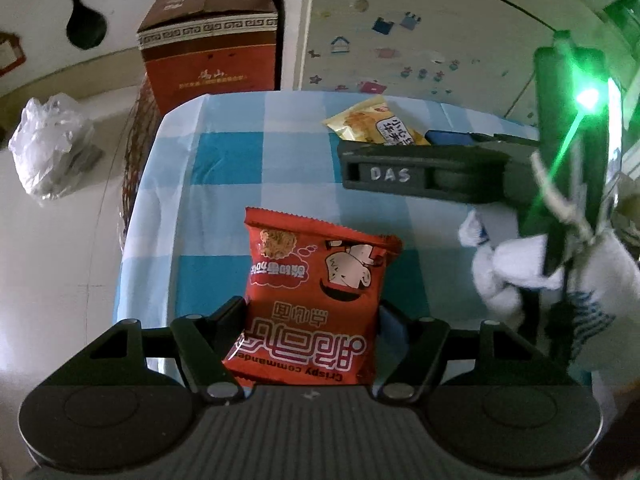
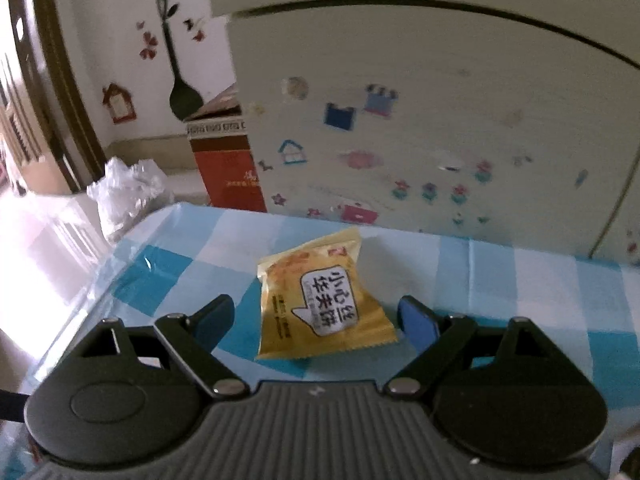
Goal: Organize snacks
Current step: 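Close the left tool on the red-orange packet while the right tool closes on the small yellow packet, then carry the red-orange packet to the box with the left tool while the right tool carries the yellow packet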
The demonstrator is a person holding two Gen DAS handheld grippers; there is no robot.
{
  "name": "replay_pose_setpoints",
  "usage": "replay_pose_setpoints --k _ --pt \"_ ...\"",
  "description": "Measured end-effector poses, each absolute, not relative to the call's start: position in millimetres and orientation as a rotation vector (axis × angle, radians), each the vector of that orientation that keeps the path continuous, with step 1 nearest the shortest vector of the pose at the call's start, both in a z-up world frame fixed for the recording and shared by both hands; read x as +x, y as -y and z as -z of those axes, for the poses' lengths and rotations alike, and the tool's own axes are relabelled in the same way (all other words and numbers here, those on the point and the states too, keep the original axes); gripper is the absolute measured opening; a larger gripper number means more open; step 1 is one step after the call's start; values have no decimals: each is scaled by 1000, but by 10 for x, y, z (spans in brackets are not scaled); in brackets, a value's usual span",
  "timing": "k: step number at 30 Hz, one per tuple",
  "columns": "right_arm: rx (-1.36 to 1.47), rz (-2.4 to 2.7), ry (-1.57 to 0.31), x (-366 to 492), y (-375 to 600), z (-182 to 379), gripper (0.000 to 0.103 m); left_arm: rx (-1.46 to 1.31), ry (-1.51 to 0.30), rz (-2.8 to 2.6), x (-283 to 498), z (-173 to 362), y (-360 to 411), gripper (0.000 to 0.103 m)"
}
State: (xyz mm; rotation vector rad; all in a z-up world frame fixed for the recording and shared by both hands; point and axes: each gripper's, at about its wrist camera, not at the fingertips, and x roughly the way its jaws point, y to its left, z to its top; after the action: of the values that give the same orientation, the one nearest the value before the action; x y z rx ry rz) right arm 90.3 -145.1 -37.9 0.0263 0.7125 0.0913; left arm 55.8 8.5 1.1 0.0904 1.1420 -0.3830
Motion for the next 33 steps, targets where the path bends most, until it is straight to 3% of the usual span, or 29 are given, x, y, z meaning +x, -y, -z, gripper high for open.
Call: replay_pose_setpoints --k 4,5,6,11,33 --pt "-65 -92 -705 955 1325 424 85 91 -1144 375 570 1 -73 76" --pt "-63 -97 -701 950 1314 416 78 96 -1143 374 566 4 -65 76" --pt "-60 -87 -698 942 1305 402 66 98 -1141 372 558 2 -56 76" --pt "-23 -87 -722 840 1344 339 58 85 -1138 363 548 -18 -53 76" --pt "121 46 -728 -846 1594 -568 58 54 -1004 484 290 -310 -8 68"
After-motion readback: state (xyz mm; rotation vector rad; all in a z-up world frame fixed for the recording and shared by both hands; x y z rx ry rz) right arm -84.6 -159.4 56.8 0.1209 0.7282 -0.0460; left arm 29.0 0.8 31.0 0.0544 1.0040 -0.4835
